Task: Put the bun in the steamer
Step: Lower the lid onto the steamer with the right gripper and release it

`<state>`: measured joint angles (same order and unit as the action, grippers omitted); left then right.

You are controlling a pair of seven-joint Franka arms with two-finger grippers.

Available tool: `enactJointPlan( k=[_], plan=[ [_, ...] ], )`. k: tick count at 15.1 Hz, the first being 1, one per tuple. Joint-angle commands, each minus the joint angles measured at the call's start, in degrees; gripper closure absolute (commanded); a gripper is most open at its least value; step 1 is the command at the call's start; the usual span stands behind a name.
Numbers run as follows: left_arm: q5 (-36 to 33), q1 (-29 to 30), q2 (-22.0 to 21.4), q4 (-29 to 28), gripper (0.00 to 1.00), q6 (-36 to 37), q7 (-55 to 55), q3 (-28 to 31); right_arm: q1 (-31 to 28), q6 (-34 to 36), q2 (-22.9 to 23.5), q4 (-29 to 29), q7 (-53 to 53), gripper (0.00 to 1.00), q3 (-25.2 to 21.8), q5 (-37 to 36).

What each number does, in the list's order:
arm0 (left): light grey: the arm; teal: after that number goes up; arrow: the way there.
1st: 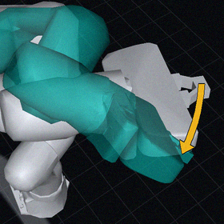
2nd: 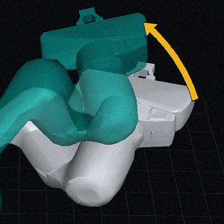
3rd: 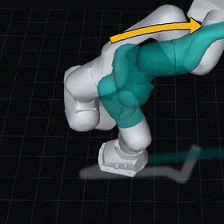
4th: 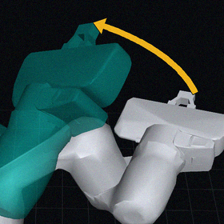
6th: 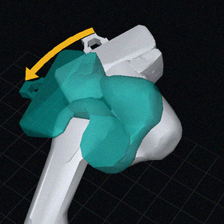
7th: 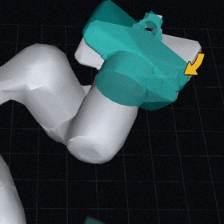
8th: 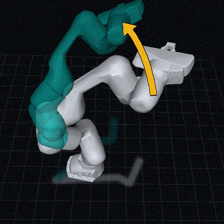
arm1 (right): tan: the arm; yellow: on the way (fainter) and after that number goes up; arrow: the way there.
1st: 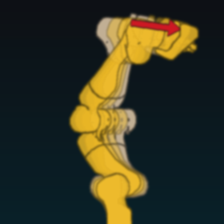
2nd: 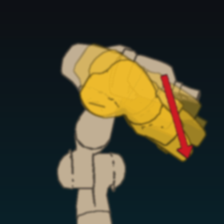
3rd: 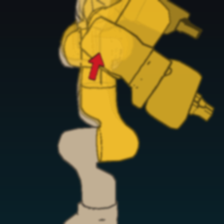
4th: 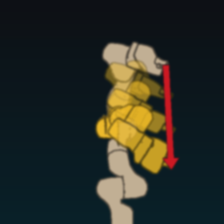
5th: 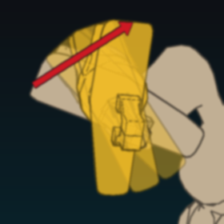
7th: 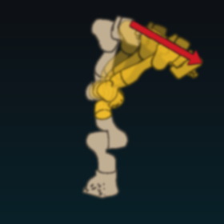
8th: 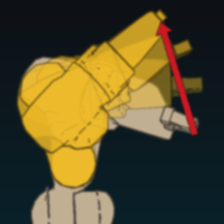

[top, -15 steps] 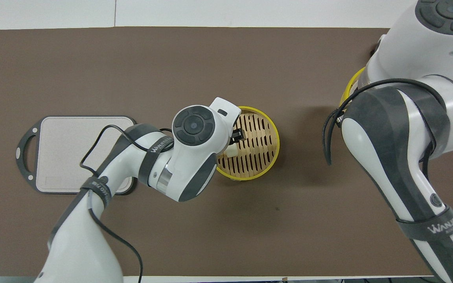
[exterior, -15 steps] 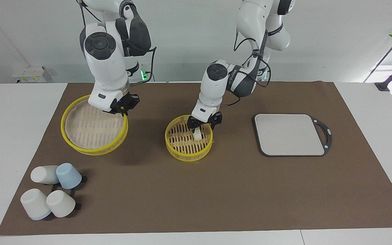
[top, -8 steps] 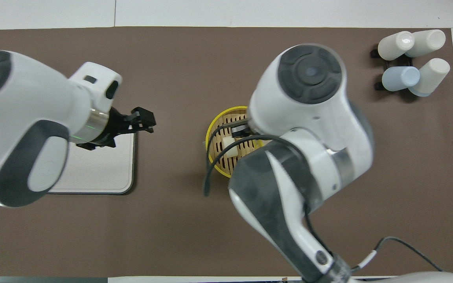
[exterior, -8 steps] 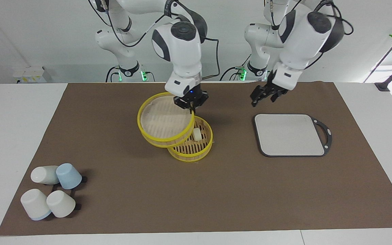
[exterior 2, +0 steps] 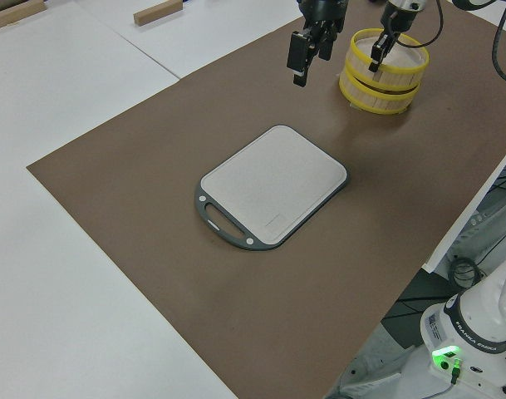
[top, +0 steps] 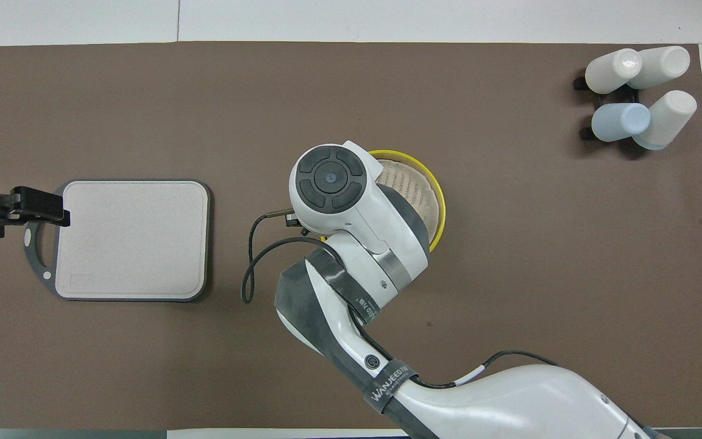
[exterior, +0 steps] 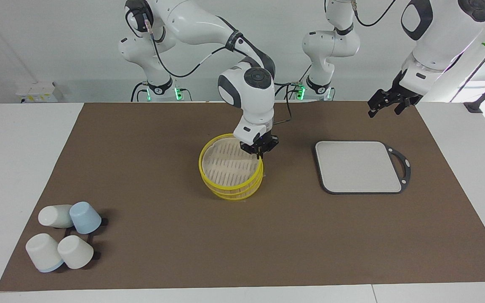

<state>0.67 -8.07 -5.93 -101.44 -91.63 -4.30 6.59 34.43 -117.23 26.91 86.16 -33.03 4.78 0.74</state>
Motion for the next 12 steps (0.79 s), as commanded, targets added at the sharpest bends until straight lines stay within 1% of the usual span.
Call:
enactJointPlan(
  k=[1, 4, 7, 9, 10, 12],
  plan=[
    [-2.6, 0.25, 0.65, 1.69, 0.0, 2.07, 1.93, -0.52, 1.33, -3.52, -1.25, 2.61, -4.22, 1.0, 0.06, -1.09],
    [-3.84, 0.25, 0.83, 2.73, 0.0, 2.85, 3.41, -0.61, 2.13, -4.4, -1.33, 3.92, -5.38, 1.0, -0.03, -1.01],
    [-3.57, 0.25, 1.27, 4.06, 0.0, 3.74, 4.3, -0.44, 1.34, -5.64, -1.69, 5.51, -5.12, 1.0, 0.06, -1.09],
    [-3.05, 0.16, 1.44, 4.85, 0.0, 3.82, 4.3, -0.43, 0.29, -4.85, -1.69, 5.34, -4.77, 1.0, 0.06, -1.09],
    [-2.87, 0.16, 1.7, 5.37, 0.0, 4.17, 4.39, -0.43, 0.2, -4.67, -1.69, 5.34, -4.76, 0.95, -0.03, -1.09],
    [-1.47, 0.08, 2.84, 7.21, 0.0, 5.14, 4.3, -0.43, 0.2, -4.76, -1.77, 5.34, -4.76, 0.5, 0.06, -1.01]
  ],
)
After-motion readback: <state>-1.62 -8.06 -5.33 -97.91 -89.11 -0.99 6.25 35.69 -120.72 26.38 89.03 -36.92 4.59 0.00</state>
